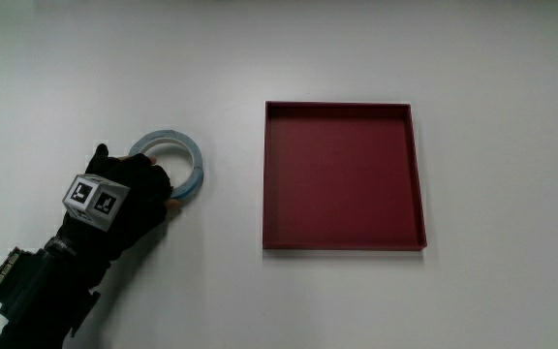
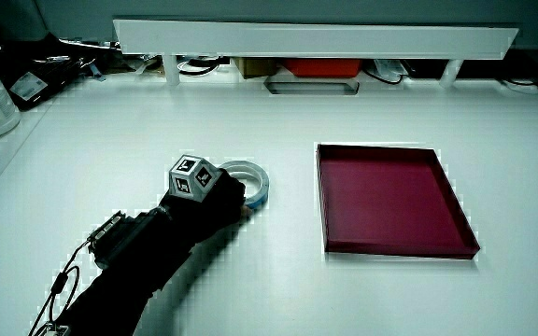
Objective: Place blue tape
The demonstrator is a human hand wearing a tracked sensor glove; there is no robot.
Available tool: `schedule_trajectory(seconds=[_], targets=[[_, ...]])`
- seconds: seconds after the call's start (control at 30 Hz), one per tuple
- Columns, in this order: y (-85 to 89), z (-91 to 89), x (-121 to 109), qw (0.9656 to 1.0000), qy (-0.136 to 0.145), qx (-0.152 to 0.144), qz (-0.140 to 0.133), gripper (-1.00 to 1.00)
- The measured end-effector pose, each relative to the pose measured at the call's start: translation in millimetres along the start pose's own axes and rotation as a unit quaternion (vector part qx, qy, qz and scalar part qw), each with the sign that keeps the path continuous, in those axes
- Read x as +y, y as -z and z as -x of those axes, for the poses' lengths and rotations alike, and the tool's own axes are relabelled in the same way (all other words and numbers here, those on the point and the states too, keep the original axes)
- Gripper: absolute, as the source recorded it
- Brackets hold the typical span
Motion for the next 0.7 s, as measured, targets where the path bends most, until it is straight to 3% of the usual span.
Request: schedule_trajectory(seconds=[0.13, 0.27, 0.33, 0.43, 0.5, 0.7], targets=[[8.2, 7.9, -2, 0.9999, -0.010, -0.002, 0.006, 0.00], [15.4, 16.0, -2, 0.9995, -0.018, -0.023, 0.010, 0.00], [9.0, 12.3, -2, 0.9997, -0.017, -0.014, 0.014, 0.00], [14.0, 19.9, -2, 0.9987, -0.029, -0.035, 0.024, 0.00], [16.2, 21.2, -2, 0.9982, -0.027, -0.049, 0.020, -0.07], [16.2, 19.8, -4, 0.9984, -0.033, -0.041, 0.022, -0.30]])
